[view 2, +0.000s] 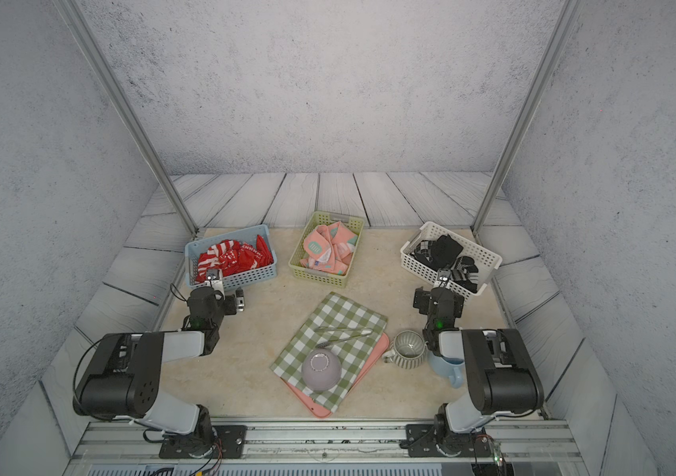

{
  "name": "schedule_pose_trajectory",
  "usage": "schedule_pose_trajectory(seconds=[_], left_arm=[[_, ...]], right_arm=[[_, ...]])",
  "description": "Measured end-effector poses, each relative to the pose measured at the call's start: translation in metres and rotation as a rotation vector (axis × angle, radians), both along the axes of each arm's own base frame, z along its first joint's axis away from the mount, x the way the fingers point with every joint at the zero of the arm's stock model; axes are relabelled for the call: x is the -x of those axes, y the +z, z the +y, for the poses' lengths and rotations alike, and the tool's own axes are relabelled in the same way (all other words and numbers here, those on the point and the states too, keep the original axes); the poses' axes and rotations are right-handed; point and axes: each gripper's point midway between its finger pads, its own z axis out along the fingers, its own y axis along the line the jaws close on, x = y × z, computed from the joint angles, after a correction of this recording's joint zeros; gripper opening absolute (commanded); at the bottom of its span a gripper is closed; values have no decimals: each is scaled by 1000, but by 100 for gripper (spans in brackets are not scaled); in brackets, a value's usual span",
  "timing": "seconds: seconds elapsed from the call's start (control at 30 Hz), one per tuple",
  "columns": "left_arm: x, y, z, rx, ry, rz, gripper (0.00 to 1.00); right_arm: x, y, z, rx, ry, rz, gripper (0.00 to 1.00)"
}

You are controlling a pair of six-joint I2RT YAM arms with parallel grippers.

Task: Sort the socks into the basket by color
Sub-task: Reset both arms

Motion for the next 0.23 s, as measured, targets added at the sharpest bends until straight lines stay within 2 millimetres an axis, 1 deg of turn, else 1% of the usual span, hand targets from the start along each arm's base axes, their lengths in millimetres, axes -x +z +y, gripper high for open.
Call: schedule_pose_trajectory(seconds=[0.23], left_arm=[[0,0,1,-2,4,0,100]], right_arm=[[0,0,0,1,0,1,99]])
